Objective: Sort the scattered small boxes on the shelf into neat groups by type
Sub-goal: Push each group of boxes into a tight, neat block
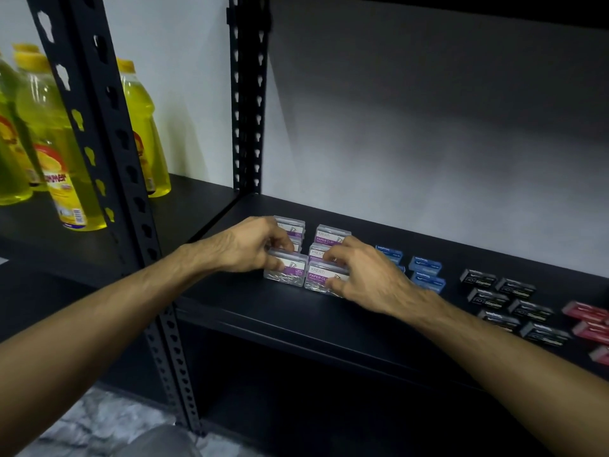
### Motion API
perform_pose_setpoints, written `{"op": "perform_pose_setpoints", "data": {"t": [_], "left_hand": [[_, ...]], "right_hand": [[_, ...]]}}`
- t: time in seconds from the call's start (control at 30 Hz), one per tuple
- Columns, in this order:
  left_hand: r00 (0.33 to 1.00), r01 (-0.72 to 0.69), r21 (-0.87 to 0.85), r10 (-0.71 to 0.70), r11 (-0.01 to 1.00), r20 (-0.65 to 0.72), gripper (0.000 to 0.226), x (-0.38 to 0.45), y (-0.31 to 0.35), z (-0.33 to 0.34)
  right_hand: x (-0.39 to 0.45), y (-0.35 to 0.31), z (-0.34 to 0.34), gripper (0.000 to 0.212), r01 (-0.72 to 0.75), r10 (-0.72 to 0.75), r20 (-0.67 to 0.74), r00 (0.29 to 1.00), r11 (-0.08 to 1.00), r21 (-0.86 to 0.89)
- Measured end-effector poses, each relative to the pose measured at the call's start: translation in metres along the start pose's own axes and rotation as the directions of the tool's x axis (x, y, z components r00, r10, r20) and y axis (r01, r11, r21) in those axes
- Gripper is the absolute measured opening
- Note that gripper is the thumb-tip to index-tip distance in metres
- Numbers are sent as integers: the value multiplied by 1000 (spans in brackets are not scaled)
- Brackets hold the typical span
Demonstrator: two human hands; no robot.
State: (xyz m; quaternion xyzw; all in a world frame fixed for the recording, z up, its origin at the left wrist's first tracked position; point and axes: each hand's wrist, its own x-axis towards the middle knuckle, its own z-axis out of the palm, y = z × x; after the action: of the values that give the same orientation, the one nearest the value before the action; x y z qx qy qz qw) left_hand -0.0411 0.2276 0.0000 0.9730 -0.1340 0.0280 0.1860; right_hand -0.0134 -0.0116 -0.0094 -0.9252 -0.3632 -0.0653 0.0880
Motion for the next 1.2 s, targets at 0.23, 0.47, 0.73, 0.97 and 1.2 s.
{"op": "perform_pose_setpoints", "data": {"t": [0.23, 0.47, 0.73, 0.97, 1.2], "left_hand": [[1000, -4, 24, 5, 1000, -24, 35, -1, 0, -1], [999, 5, 63, -3, 998, -34, 39, -4, -1, -4], [989, 149, 49, -149, 988, 4, 65, 4, -6, -28], [978, 121, -32, -113, 992, 177, 69, 8, 1, -16], [982, 62, -58, -50, 996, 181, 53, 13, 1, -10]], "right_hand": [[0, 0, 0, 51, -8, 8, 12, 1000, 1000, 8], [0, -1, 1, 56, -9, 9, -3, 1000, 1000, -9], [9, 2, -13, 80, 39, -38, 30, 999, 999, -32], [16, 5, -14, 80, 42, -33, 164, 986, 998, -53], [18, 6, -13, 72, 44, -40, 123, 992, 999, -26]]}}
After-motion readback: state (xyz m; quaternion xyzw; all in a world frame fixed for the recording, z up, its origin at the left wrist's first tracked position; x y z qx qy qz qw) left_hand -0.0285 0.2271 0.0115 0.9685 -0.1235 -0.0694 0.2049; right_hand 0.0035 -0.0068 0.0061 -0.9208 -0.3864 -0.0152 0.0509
